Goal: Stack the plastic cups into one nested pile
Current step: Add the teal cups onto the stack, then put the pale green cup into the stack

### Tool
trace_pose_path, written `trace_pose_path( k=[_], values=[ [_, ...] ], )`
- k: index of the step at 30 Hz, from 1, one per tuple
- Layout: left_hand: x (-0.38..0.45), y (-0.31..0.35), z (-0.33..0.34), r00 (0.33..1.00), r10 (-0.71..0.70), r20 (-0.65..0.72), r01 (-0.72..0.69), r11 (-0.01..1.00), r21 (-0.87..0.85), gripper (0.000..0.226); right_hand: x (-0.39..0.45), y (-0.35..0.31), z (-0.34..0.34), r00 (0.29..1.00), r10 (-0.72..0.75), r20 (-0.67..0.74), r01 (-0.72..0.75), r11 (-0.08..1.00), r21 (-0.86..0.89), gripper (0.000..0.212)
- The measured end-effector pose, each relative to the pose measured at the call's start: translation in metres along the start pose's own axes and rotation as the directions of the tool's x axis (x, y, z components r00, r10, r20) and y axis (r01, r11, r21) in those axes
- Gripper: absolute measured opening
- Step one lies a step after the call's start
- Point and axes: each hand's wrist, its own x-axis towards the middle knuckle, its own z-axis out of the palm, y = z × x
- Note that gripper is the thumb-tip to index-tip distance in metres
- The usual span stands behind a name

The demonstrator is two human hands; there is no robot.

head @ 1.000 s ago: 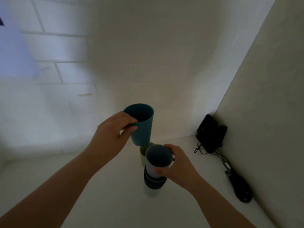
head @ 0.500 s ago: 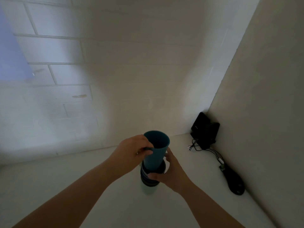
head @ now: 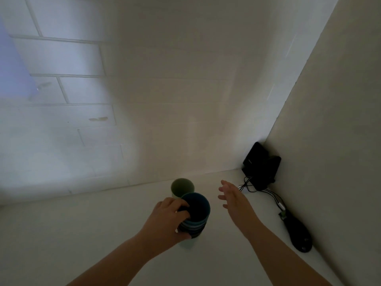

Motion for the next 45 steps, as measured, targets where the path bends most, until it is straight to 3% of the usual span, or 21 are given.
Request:
trace_pose_path(
  k=[6,11,14,19,22,25,28,31,34,38,41,45],
  values=[
    [-0.001,-0.011,0.01,1.0,0.003,0.005,-0.003,0.995,0.096,0.041,0.027,0.018,0.01,0.996,0.064,0.059,-0.06,0.995,-0.08,0.03],
    [-0.024,-0.041,-0.003,0.999,-0.043,-0.007,0.043,0.992,0.117,0.041,0.046,0.03,0.038,0.967,-0.014,0.254,0.129,0.889,-0.44,0.039],
    [-0.035,-0.054,-0.009,0.996,-0.084,-0.038,0.088,0.99,0.111,0.042,0.057,0.03,0.064,0.934,-0.024,0.358,0.218,0.829,-0.515,0.046],
    [-0.042,-0.054,-0.012,0.99,-0.121,-0.078,0.131,0.983,0.129,0.044,0.069,0.035,0.096,0.963,0.046,0.266,0.154,0.715,-0.682,0.025],
    [-0.04,-0.048,-0.009,0.982,-0.152,-0.109,0.163,0.982,0.099,0.046,0.064,0.037,0.098,0.976,0.001,0.217,0.151,0.715,-0.682,0.013],
    [-0.039,-0.042,-0.008,0.952,-0.287,-0.106,0.27,0.951,-0.149,0.043,0.058,0.024,0.085,0.981,-0.127,0.145,0.188,0.784,-0.591,0.019],
    [-0.039,-0.038,-0.004,0.902,-0.417,-0.115,0.357,0.868,-0.345,0.064,0.048,-0.009,0.062,0.959,-0.273,0.071,0.276,0.861,-0.428,0.019],
    [-0.038,-0.035,-0.003,0.86,-0.5,-0.098,0.385,0.764,-0.517,0.09,0.028,-0.053,0.037,0.921,-0.387,0.053,0.383,0.868,-0.315,0.016],
    [-0.038,-0.034,-0.002,0.849,-0.528,-0.021,0.411,0.684,-0.603,0.103,0.002,-0.094,0.019,0.872,-0.479,0.103,0.487,0.828,-0.277,0.021],
    [-0.039,-0.035,-0.004,0.829,-0.556,0.055,0.447,0.6,-0.663,0.102,-0.021,-0.114,0.02,0.813,-0.543,0.211,0.583,0.756,-0.298,0.017],
    [-0.04,-0.037,-0.006,0.817,-0.568,0.098,0.464,0.548,-0.696,0.098,-0.024,-0.108,0.033,0.788,-0.527,0.317,0.614,0.704,-0.357,0.024],
    [-0.042,-0.045,-0.011,0.835,-0.543,0.092,0.441,0.559,-0.702,0.087,-0.02,-0.088,0.057,0.827,-0.39,0.406,0.553,0.699,-0.454,0.023]
  ],
)
